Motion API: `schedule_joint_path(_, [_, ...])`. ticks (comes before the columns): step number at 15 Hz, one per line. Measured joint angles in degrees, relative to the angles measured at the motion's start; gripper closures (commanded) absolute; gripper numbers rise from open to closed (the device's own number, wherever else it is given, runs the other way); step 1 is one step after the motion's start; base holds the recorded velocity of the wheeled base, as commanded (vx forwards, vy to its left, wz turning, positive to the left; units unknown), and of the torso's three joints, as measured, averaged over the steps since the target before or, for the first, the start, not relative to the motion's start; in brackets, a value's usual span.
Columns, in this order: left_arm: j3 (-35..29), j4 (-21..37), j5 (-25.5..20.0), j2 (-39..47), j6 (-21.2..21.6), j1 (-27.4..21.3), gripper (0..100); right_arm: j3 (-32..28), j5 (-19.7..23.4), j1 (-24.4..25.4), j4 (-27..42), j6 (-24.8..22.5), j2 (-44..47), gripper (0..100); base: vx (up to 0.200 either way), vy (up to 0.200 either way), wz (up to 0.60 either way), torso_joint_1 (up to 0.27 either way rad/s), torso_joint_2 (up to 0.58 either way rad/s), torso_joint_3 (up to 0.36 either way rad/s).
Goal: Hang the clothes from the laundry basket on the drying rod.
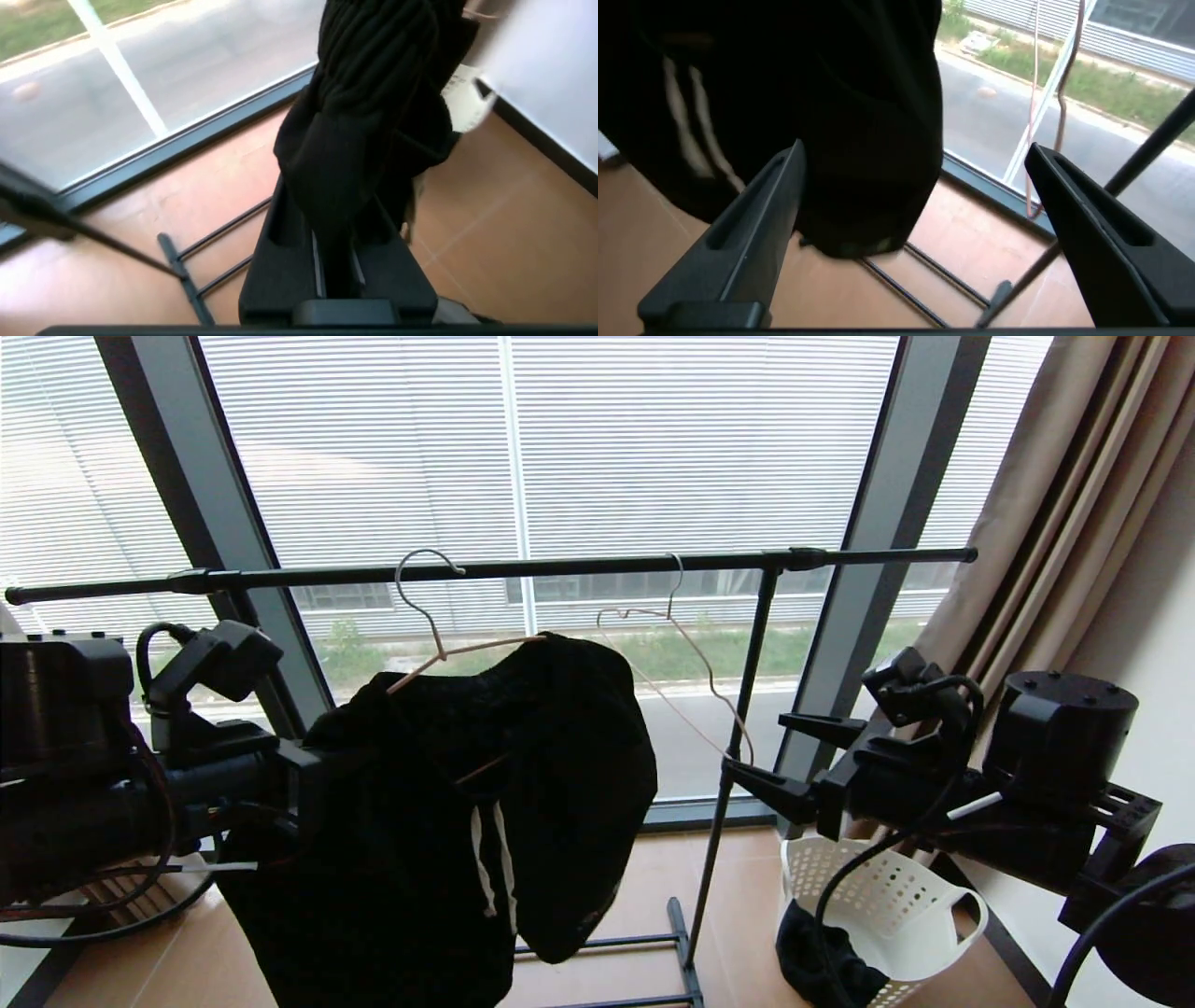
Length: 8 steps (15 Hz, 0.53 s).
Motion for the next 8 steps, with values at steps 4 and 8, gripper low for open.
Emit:
schedule_joint_path(4, [-5.13, -0.18, 9.45, 5.62, -5.75, -4.39, 100, -2.33, -1.80, 0.72, 0.20, 0.98, -1.07, 0, 0.000, 0.000, 0.00, 0.000, 0.00, 0.000])
schedule_joint_path(8, [-10.81, -0.22, 14.84, 12.07, -9.65, -6.99, 100, -2.96, -3.45, 0.67, 0.17, 0.89, -1.40, 0, 0.000, 0.000, 0.00, 0.000, 0.00, 0.000])
